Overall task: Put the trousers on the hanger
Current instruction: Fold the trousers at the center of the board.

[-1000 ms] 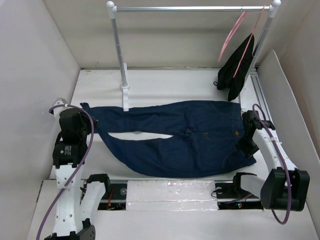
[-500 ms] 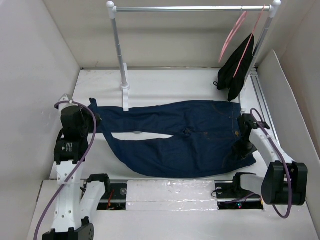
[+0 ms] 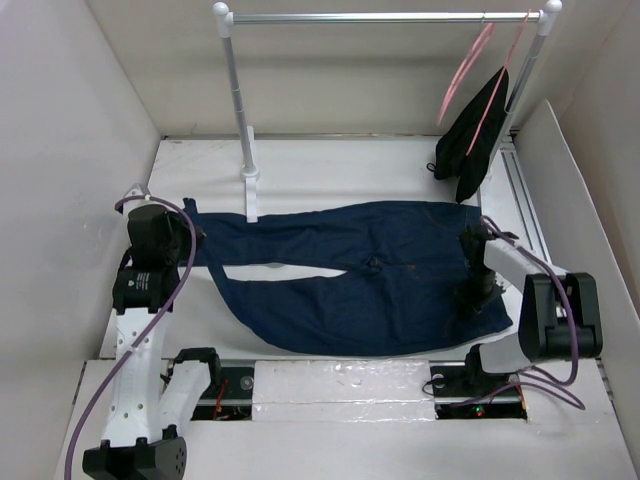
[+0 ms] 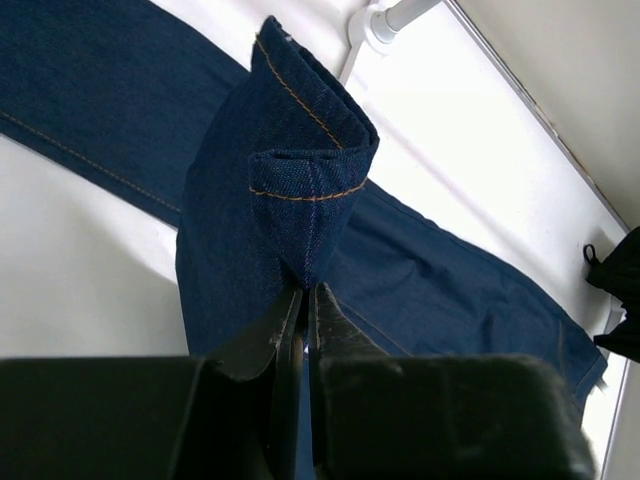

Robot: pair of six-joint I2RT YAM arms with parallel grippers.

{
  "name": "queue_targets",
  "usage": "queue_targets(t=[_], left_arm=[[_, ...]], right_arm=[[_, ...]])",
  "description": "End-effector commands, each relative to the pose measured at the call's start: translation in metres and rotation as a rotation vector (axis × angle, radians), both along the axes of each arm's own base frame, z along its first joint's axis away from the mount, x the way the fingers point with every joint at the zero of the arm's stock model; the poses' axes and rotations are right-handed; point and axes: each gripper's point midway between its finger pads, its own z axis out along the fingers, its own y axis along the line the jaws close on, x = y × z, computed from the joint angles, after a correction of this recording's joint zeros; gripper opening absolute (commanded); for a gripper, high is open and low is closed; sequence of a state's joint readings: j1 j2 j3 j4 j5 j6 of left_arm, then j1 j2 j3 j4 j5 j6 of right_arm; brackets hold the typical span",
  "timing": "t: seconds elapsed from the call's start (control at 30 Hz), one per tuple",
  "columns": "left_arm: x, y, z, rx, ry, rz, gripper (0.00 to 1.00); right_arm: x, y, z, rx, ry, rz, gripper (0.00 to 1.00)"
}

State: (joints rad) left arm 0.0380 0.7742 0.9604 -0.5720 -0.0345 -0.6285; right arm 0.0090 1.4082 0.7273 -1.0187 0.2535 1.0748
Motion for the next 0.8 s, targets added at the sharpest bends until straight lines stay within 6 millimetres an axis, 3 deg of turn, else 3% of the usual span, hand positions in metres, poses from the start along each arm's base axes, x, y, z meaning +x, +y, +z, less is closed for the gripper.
queue_targets(t=[0.0,0.03,0.1,0.33,0.4,0.43,0.5,0.6,0.63,0.67,0.7,0.73,0.77], left_arm=[[0.006,0.004,0.01,0.03,-0.047,0.009,0.0],[0.005,0.005,0.006,0.036,-0.041,0.014,0.0],[0.004,0.01,0.001,0.055,-0.037,0.032,0.0],[0.0,0.023,-0.005,0.1,-0.022,0.085,0.0],[0.001,0.023,-0.004,0.103,-0.025,0.088,0.0],[0.002,0.022,-0.005,0.101,-0.023,0.084,0.0],[0.001,0.016,-0.004,0.076,-0.028,0.057,0.0],[-0.001,0.009,-0.004,0.05,-0.035,0.03,0.0],[-0.002,0.008,-0.006,0.048,-0.032,0.025,0.0],[-0.002,0.007,-0.006,0.045,-0.033,0.021,0.0],[-0.002,0.004,-0.005,0.034,-0.039,0.007,0.0],[-0.002,0.002,-0.006,0.026,-0.04,-0.001,0.0],[-0.002,0.0,-0.006,0.018,-0.042,-0.01,0.0]], right_arm=[[0.026,-0.005,-0.006,-0.03,-0.006,0.065,0.16],[0.042,-0.003,-0.006,-0.027,-0.04,0.11,0.1],[0.049,-0.005,-0.008,-0.042,-0.015,0.15,0.0],[0.157,-0.007,0.032,-0.12,-0.254,0.425,0.0],[0.188,-0.004,0.051,-0.13,-0.349,0.522,0.0],[0.189,-0.005,0.054,-0.134,-0.352,0.521,0.0],[0.182,-0.007,0.066,-0.144,-0.358,0.519,0.04],[0.157,-0.015,0.09,-0.157,-0.42,0.451,0.35],[0.133,-0.021,0.077,-0.148,-0.384,0.412,0.41],[0.117,-0.027,0.078,-0.139,-0.401,0.314,0.5],[0.101,-0.03,0.092,-0.145,-0.47,0.258,0.52],[0.068,-0.033,0.074,-0.137,-0.405,0.217,0.53],[0.054,-0.034,0.074,-0.135,-0.423,0.145,0.55]])
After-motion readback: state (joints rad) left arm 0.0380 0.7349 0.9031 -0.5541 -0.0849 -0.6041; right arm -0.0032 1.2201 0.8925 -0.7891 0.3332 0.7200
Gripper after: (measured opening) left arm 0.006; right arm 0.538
